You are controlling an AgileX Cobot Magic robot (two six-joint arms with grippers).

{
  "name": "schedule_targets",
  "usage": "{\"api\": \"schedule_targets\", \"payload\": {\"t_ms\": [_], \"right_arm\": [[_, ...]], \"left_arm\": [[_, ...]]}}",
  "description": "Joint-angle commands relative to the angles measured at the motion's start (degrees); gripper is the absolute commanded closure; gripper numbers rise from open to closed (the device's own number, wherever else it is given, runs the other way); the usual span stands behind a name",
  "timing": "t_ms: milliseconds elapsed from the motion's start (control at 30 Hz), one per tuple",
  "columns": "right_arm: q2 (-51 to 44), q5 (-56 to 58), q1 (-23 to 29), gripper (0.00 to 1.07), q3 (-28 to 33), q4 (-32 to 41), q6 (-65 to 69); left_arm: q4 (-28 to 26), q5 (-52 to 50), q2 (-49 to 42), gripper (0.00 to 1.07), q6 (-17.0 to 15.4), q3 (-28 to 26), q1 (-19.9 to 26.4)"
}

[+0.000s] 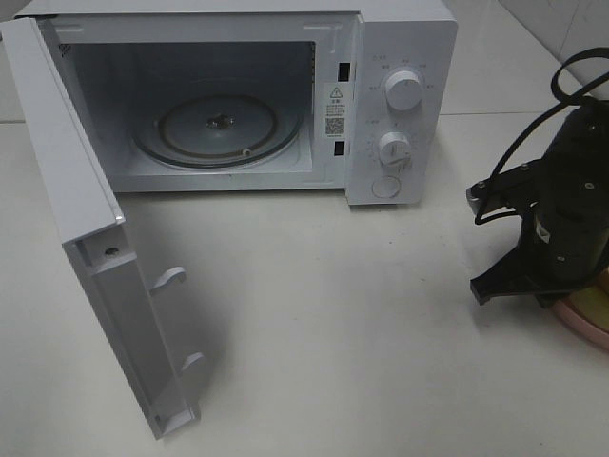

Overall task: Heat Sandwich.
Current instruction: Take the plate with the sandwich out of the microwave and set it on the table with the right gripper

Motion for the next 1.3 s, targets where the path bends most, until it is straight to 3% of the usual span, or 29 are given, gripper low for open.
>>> {"api": "schedule_targets", "payload": {"t_ms": [33,833,933,967,1100,1167,1200,1300], "right_arm": [[0.1,-0.6,-0.2,1.06,-0.6,-1.8,0.5],[0.1,-0.9,-0.2,0.95,-0.5,-1.4,0.5],[-0.1,-1.0,-0.1,0.81,-0.6,-1.0,0.3],[-0.1,-1.0,-0.1,0.81,-0.6,-1.0,0.3],[-0.2,-0.6,-0.1,0.55,-0.6,0.5,-0.2],[-0.4,-0.6,-0.1,0.51,-0.6,0.9,-0.4],[-1.3,-0.6,-0.1,0.43,-0.6,1.8,-1.7],[-2.5,-0.6,-0.1,0.38,-0.6,2.8,-3.2]], "left_arm": [[0.0,-0.5,-1.2,0.15,0.1,0.2,0.2],[0.0,-0.5,-1.2,0.15,0.1,0.2,0.2],[0.0,-0.5,-1.2,0.15,0.1,0.2,0.2],[0.0,-0.5,-1.2,0.15,0.1,0.2,0.2],[0.0,-0.5,-1.2,0.15,0.1,0.2,0.2],[0.0,-0.5,-1.2,0.15,0.1,0.2,0.2],[0.0,-0.5,-1.2,0.15,0.1,0.2,0.2],[0.0,-0.5,-1.2,0.15,0.1,0.2,0.2]]}}
